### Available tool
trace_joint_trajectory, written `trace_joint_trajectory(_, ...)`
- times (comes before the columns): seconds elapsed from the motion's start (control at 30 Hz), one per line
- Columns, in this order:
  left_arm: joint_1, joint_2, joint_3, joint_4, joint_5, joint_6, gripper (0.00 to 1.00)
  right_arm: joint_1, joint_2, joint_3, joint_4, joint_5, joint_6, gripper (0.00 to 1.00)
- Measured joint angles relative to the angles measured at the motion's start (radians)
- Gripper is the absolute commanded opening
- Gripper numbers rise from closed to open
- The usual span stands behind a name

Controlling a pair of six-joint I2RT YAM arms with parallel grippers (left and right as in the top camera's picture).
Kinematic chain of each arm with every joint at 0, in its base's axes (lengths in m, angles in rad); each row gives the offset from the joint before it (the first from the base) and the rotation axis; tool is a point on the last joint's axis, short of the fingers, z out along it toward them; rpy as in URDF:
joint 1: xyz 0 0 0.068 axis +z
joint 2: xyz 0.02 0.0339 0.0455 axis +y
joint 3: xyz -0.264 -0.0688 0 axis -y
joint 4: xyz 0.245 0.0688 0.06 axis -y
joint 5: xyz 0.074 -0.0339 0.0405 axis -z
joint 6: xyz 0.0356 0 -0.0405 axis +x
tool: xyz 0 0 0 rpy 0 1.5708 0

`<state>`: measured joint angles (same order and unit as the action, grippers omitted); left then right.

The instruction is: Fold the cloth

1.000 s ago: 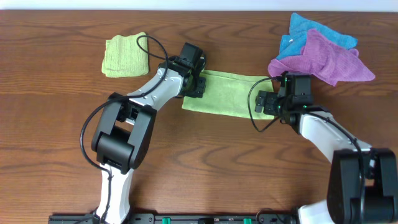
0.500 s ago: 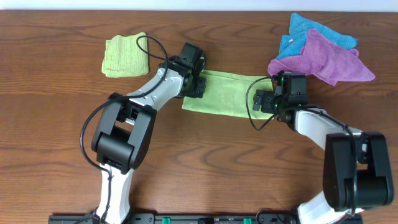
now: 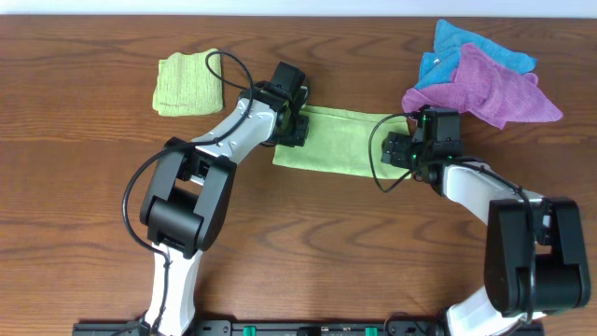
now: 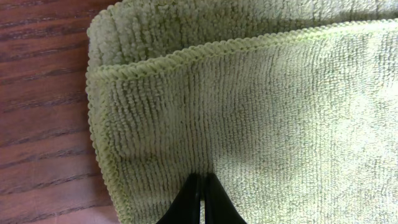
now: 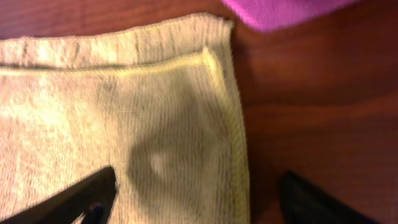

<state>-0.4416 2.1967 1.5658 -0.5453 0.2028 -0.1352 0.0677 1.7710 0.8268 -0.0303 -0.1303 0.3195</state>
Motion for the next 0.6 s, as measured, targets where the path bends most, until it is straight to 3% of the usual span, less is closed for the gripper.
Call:
trace_joint_trajectory(0.2, 0.0, 0.001, 0.001, -0.001, 0.0, 0.0, 0.06, 0.002, 0.005, 0.001, -0.002, -0.043, 0.065, 0.51)
trace_joint_trajectory(0.33, 0.0, 0.001, 0.001, -0.001, 0.0, 0.0, 0.06, 0.007, 0.02, 0.004, 0.006, -0.055, 0.086, 0.27)
trace_joint_trajectory(0.4, 0.0, 0.001, 0.001, -0.001, 0.001, 0.0, 0.06, 0.01, 0.034, 0.008, 0.019, -0.062, 0.093, 0.22)
trace_joint_trajectory(0.47, 0.0, 0.001, 0.001, -0.001, 0.002, 0.0, 0.06, 0.013, 0.044, 0.014, 0.026, -0.064, 0.099, 0.01)
trace_joint_trajectory(0.6, 0.0, 0.001, 0.001, -0.002, 0.003, 0.0, 0.06, 0.015, 0.053, 0.016, 0.035, -0.077, 0.106, 0.01)
